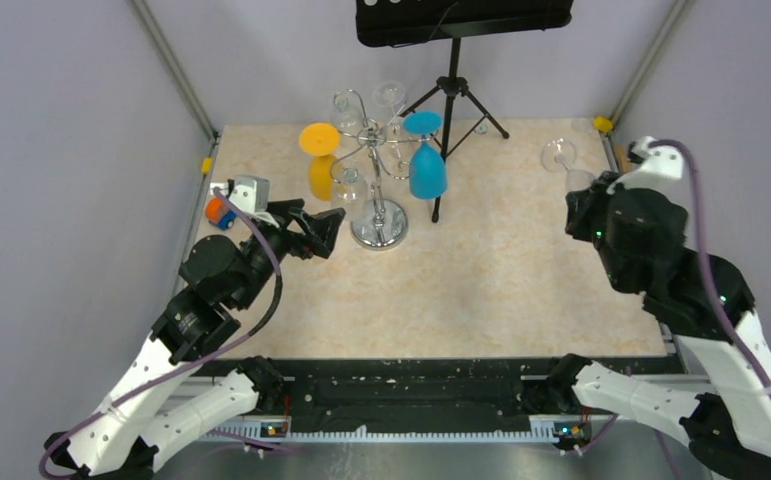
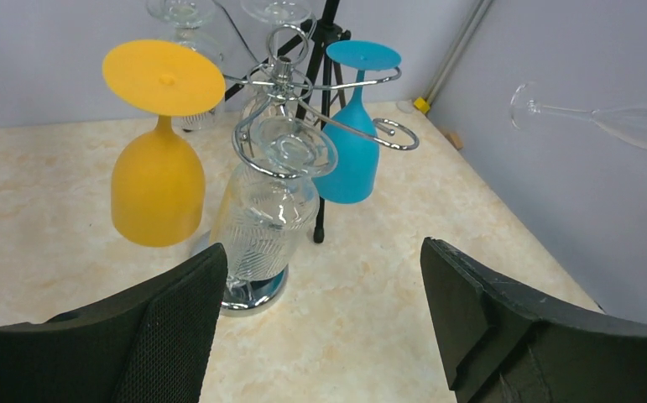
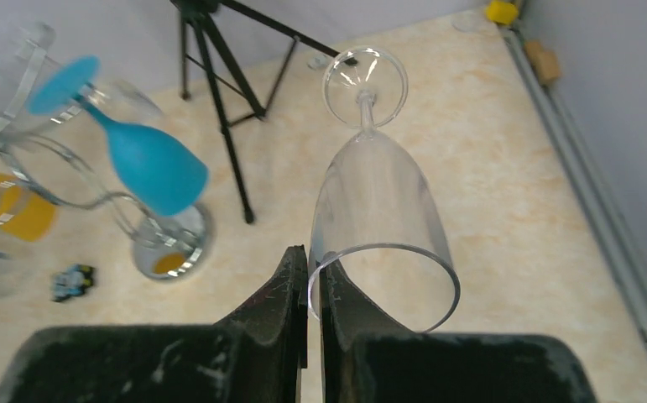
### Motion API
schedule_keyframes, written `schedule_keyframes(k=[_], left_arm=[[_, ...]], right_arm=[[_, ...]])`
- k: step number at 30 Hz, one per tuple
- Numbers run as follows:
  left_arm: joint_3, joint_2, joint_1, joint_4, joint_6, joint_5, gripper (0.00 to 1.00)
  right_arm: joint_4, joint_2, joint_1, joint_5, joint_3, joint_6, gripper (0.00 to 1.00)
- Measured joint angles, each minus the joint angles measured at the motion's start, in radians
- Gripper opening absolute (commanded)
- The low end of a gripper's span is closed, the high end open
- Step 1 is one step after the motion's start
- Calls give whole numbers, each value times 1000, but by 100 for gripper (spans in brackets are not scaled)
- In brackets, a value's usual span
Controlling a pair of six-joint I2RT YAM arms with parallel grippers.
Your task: Take the wine glass off the wine glass rack
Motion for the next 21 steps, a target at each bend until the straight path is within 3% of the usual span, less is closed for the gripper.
schedule_keyframes(k=[7,15,21], left_arm=[[0,-12,0,-57,5,2,87],[-4,-28,0,-58,7,48,85],[-31,-41,0,-51,8,62,85]], right_arm=[[-134,205,-35,6,8,-70,0],[-44,309,-470,-482,-146,-226,0],[-45,436,-504,-655,-148,-289,0]])
